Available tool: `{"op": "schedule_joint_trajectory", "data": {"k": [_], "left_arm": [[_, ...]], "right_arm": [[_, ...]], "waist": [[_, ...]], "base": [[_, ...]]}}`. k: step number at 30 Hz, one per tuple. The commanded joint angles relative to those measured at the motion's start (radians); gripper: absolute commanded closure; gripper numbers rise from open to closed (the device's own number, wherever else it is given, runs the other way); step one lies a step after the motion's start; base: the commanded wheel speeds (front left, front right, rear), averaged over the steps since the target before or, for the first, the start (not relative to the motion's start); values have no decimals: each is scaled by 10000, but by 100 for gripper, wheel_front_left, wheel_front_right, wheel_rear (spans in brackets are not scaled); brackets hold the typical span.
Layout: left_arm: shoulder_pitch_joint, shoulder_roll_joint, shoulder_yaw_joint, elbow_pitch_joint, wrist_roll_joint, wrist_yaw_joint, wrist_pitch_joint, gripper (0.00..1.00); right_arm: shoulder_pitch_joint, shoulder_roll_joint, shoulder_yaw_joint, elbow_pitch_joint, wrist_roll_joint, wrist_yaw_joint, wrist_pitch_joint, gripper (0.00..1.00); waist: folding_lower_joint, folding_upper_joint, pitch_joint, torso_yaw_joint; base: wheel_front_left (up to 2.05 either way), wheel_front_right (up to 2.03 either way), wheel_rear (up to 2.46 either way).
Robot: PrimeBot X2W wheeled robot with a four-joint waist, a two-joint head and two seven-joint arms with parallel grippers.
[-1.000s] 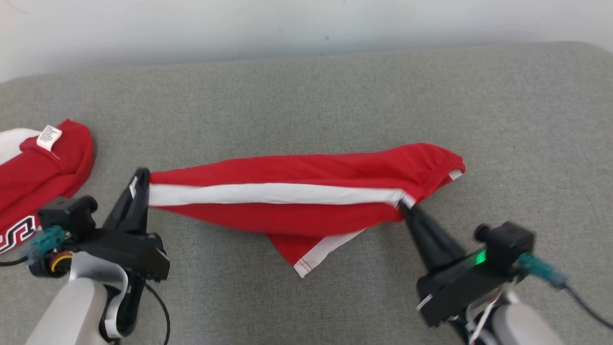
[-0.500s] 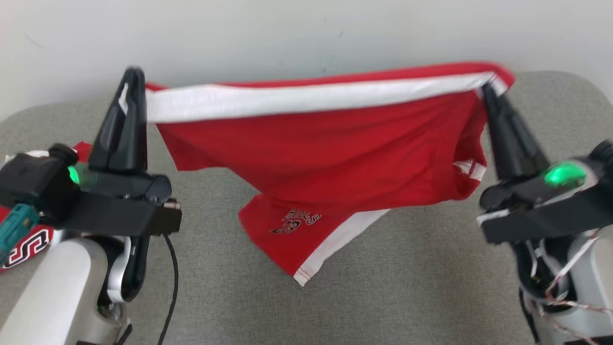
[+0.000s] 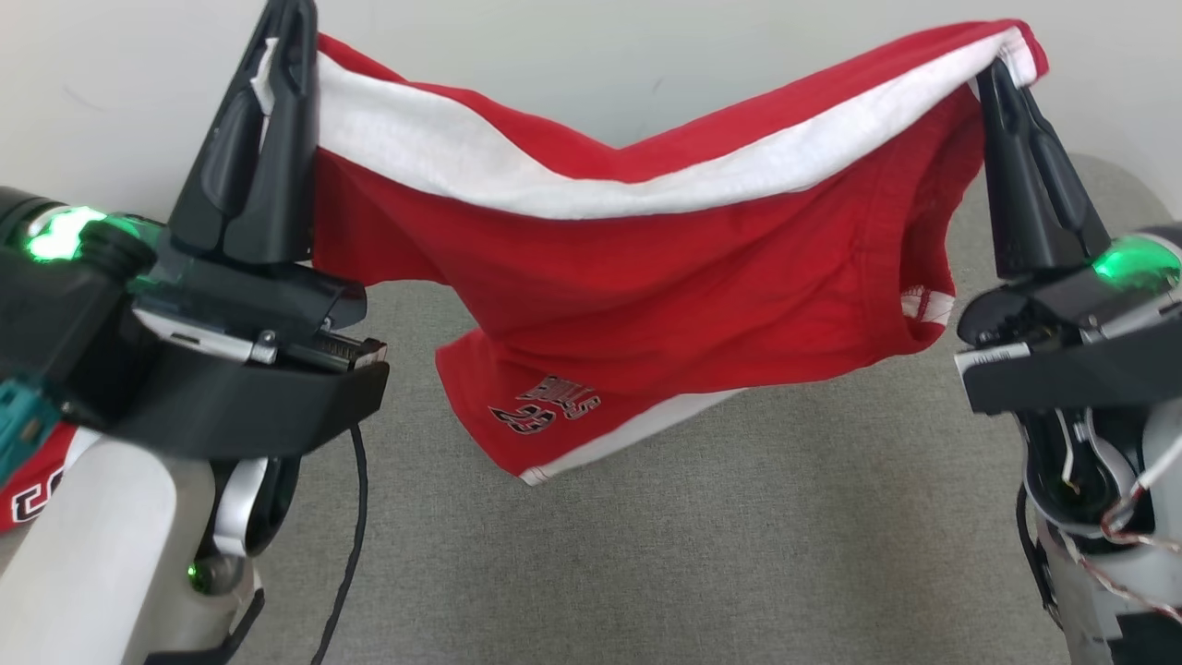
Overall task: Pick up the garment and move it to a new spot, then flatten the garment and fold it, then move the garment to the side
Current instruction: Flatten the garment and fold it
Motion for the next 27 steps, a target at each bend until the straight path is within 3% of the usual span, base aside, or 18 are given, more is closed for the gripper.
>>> {"op": "schedule_joint_trajectory", "data": {"k": [1, 6, 11, 14, 15, 16, 23, 27], "left_arm": [[-129, 33, -15, 126, -104, -25, 65, 100], [-778, -146, 25, 1233, -525, -371, 41, 100], [-2106, -397, 105, 3357, -836, -931, -267, 100], [-3088, -551, 54, 4927, -843, -1284, -514, 100], [-4455, -829, 144, 6939, -930, -1639, -1004, 100], [-4810, -873, 167, 7375, -889, -1700, -1182, 100], [-6456, -1225, 304, 9262, -753, -2022, -2093, 100], [-6359, -1574, 200, 9607, -689, -2185, -2323, 100]], "right_arm": [[-252, -25, 60, 155, 123, 4, -41, 100], [-1422, -108, 395, 1366, 452, 4, -422, 100], [-3269, -185, 978, 3361, 626, 4, -1219, 100], [-4543, -123, 1443, 4798, 679, 4, -1818, 100], [-6174, 55, 1992, 6673, 653, 4, -2488, 100], [-6569, 118, 2070, 7054, 649, 4, -2605, 100], [-8138, 387, 2270, 8766, 542, 4, -2832, 100], [-7932, 437, 2431, 9053, 548, 4, -2840, 100]], "waist": [[1, -1, 71, -44], [1, -1, 428, -100], [1, -1, 952, -128], [1, -1, 1271, -124], [1, -1, 1699, -168], [1, -1, 1810, -179], [1, -1, 2348, -183], [1, -1, 2651, -47]], "base": [[0, 0, 0], [0, 0, 0], [0, 0, 0], [0, 0, 0], [0, 0, 0], [0, 0, 0], [0, 0, 0], [0, 0, 0]]}}
